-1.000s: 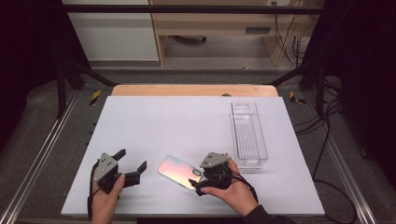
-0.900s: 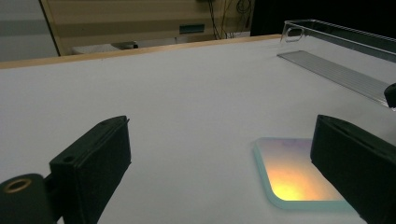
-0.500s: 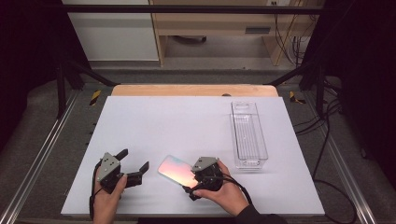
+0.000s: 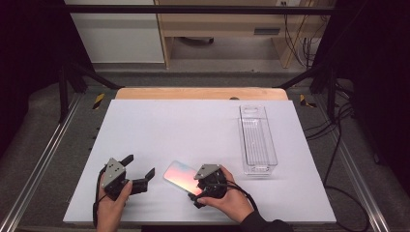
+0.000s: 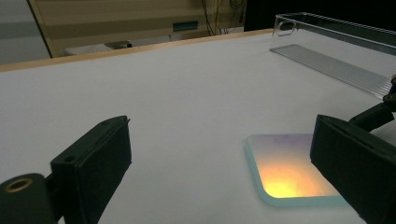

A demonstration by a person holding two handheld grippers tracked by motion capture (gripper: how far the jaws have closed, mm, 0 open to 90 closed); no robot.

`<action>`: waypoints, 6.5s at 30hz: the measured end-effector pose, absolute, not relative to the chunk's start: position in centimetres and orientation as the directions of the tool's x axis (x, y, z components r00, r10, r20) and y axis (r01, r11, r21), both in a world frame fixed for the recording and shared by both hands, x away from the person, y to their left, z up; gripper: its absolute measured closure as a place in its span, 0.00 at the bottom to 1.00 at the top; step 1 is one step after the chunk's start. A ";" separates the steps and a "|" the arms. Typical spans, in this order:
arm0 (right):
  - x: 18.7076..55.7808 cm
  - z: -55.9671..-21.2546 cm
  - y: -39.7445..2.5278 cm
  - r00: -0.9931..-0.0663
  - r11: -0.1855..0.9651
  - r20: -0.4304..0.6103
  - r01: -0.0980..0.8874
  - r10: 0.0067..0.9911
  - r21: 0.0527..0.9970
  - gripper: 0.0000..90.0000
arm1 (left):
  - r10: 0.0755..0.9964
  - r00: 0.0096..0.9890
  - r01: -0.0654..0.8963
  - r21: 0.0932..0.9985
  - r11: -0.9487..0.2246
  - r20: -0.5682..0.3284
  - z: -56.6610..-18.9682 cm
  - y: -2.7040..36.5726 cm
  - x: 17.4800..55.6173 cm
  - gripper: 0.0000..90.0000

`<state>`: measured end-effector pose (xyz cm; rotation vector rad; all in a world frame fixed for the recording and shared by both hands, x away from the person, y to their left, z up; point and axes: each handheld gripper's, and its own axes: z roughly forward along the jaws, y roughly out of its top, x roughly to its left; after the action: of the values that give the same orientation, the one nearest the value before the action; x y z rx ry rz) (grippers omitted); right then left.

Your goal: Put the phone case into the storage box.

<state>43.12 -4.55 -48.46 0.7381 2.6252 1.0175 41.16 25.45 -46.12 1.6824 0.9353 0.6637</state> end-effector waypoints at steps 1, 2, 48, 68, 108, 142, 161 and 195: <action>43.1 -48.6 -4.6 -0.843 0.627 -0.026 0.379 0.538 0.680 0.11 | 0.841 0.541 0.257 0.956 -0.141 -0.021 -46.1 25.4 41.2 0.05; 43.2 -48.7 -4.7 -0.841 0.617 -0.012 0.387 0.541 0.685 0.11 | 0.841 0.541 0.257 0.956 -0.143 -0.020 -46.1 25.3 41.2 0.05; 48.5 -38.6 -6.9 -0.804 0.614 -0.017 0.439 0.594 0.656 0.20 | 0.723 0.597 0.019 0.895 -0.446 0.348 -46.1 18.5 41.0 0.05; 47.5 -35.5 -4.9 -0.839 0.671 -0.044 0.402 0.543 0.623 0.20 | 0.654 0.431 -0.187 0.770 -0.609 0.622 -45.8 15.1 42.0 0.19; 47.1 -36.0 -3.7 -0.876 0.687 0.005 0.382 0.482 0.618 0.20 | 0.574 0.418 -0.252 0.697 -0.672 0.704 -46.1 15.0 41.1 0.59; 47.0 -35.4 -8.0 -0.790 0.312 0.189 0.433 0.583 0.845 0.06 | 0.794 0.514 -0.013 0.928 -0.372 0.325 -45.0 17.8 41.8 0.89; 46.2 -38.7 -7.6 -0.724 0.238 0.140 0.394 0.675 0.888 0.05 | 0.829 0.551 0.089 0.981 -0.174 0.097 -45.5 18.8 41.7 0.89; 42.6 -40.9 -5.1 -0.589 0.002 0.178 0.292 0.788 0.956 0.04 | 0.791 0.597 0.205 0.979 0.010 -0.133 -46.0 17.5 41.1 0.89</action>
<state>42.59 -5.14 -40.87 1.1107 1.8744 1.6162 41.12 17.48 -45.98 1.5296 0.8733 0.5631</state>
